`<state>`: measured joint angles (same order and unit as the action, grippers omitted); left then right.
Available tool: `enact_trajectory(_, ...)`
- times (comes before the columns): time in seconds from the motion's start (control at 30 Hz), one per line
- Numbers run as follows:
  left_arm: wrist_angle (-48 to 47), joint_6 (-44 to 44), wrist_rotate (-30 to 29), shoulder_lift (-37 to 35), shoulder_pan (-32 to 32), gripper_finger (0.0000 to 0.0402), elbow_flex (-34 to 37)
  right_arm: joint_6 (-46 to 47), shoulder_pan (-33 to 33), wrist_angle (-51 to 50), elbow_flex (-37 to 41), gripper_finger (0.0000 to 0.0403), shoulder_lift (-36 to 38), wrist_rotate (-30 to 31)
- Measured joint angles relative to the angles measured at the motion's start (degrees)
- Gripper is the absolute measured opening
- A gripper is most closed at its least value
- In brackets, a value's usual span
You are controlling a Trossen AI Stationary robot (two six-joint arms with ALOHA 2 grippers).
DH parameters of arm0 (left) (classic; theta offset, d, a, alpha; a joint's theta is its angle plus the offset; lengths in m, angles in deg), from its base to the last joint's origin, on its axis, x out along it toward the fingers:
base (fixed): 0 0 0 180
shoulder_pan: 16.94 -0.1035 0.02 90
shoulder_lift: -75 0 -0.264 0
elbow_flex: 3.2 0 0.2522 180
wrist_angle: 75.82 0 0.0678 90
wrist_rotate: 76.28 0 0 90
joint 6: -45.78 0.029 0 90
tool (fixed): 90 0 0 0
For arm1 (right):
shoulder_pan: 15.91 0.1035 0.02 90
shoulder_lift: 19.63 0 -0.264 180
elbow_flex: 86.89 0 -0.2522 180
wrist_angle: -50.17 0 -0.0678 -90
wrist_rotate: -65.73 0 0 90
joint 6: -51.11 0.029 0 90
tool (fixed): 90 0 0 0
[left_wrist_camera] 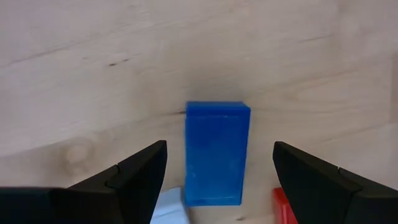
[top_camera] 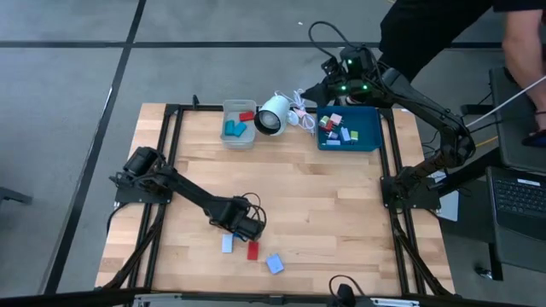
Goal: Pick & Place Office items
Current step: Put the dark blue timer into the gray bin
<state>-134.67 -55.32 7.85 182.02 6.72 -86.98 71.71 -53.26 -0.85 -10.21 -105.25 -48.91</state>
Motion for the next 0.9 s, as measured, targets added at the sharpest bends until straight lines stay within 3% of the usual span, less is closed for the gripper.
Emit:
enact_trajectory(0.53, 1.2, -1.3, 2.6, 5.2, 0.2, 0.0285, -0.3, -0.7, 0.3, 0.0, 0.0, 0.0225, 0.0, -0.2)
enact_trajectory(0.67, 0.7, -0.5, 3.0, 4.4, -0.7, 0.0242, -0.1, -1.6, 0.3, 0.0, 0.0, 0.0225, 0.0, -0.2)
enact_trajectory(0.8, 0.2, 1.7, 4.0, 4.4, -1.6, 0.0159, 0.0, -1.8, 0.3, 0.0, 0.0, 0.0225, 0.0, -0.2)
enact_trajectory(0.9, 1.0, 2.5, 4.0, 4.0, -2.3, 0.0149, 0.0, -2.0, 0.3, 0.0, 0.0, 0.0225, 0.0, -0.2)
